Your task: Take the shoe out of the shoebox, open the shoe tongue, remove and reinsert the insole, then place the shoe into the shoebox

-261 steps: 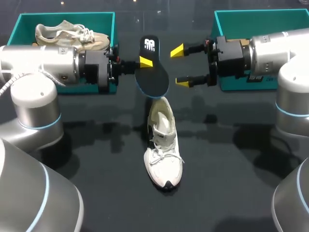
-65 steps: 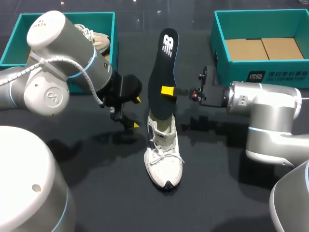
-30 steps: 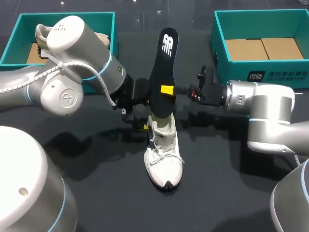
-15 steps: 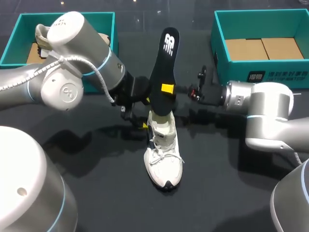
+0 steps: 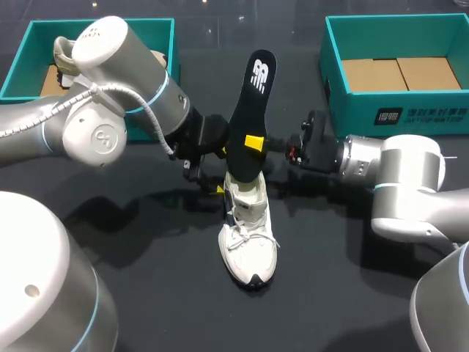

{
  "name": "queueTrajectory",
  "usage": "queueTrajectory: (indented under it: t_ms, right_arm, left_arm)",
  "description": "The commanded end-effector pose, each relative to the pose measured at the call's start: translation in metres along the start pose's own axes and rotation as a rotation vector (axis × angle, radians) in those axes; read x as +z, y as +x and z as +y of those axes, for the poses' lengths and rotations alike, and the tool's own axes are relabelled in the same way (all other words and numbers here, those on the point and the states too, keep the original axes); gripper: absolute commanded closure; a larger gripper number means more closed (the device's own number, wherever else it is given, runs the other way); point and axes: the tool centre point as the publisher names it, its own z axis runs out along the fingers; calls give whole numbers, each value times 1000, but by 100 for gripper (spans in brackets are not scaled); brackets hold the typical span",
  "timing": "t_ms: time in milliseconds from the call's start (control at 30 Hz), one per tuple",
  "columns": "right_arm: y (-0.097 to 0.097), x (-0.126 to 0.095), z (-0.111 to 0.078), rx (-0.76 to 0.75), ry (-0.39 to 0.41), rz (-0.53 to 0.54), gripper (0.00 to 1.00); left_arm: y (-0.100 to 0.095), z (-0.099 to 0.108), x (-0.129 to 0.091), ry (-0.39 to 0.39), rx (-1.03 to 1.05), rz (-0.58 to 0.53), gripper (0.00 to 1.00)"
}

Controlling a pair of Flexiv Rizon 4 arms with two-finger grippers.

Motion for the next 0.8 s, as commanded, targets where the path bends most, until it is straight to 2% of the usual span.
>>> queueTrajectory:
  t_ms: [33,300,800]
  right_arm:
    - [3,0,-3,-1,-6,-8,100]
    - [3,0,-3,-1,-6,-8,100]
    - [7,-1,-17,19,13,5,100]
  left_arm:
    - [0,0,1,-3,1,-1,0]
    - [0,0,1,-3,1,-1,0]
    - [0,0,1,-3,1,-1,0]
